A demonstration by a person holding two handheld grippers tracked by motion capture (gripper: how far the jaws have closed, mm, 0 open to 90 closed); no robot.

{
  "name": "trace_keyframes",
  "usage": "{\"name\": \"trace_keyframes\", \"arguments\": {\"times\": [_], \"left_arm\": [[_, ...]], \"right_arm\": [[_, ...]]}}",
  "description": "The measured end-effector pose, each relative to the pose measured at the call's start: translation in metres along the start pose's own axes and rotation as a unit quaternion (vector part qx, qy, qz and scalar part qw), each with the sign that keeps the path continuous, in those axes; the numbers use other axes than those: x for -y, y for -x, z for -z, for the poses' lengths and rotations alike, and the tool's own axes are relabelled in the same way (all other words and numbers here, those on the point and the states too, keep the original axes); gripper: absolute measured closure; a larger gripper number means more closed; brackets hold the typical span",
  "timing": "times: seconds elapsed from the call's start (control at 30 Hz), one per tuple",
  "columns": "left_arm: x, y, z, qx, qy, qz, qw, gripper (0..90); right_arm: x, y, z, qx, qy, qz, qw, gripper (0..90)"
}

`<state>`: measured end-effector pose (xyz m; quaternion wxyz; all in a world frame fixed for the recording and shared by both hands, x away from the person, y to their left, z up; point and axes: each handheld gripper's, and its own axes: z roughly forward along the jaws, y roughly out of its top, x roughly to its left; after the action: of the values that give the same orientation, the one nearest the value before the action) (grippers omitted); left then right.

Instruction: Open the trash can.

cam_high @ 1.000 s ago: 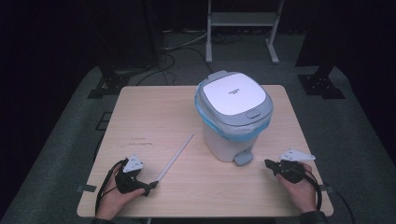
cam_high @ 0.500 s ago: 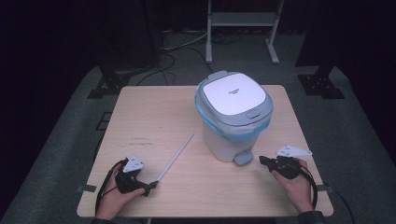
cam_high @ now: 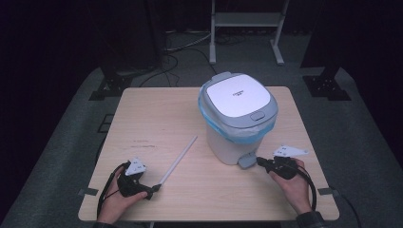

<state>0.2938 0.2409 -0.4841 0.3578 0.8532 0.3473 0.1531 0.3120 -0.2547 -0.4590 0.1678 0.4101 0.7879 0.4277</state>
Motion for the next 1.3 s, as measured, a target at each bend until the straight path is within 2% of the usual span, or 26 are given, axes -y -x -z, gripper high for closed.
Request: {"name": "trace_keyframes", "arguments": {"times": [0.3,0.77,0.87,1.07,1.3], "left_arm": [[0.0,0.0,0.0,0.0,0.0,0.0,1.0,0.0],[0.0,0.0,0.0,0.0,0.0,0.0,1.0,0.0],[0.0,0.0,0.0,0.0,0.0,0.0,1.0,0.0],[0.0,0.0,0.0,0.0,0.0,0.0,1.0,0.0],[0.0,0.0,0.0,-0.001,0.0,0.0,1.0,0.0]], "right_arm": [[-0.007,-0.007,-0.014,-0.008,-0.002,0.008,0.9999,90.0],[-0.013,-0.012,-0.028,-0.007,0.002,0.017,0.9998,90.0],[-0.013,-0.011,-0.03,-0.007,0.002,0.017,0.9998,90.0],[-0.012,-0.014,-0.031,0.001,0.003,0.032,0.9995,90.0],[-0.009,-0.013,-0.032,0.0,0.007,0.028,0.9996,90.0]]}}
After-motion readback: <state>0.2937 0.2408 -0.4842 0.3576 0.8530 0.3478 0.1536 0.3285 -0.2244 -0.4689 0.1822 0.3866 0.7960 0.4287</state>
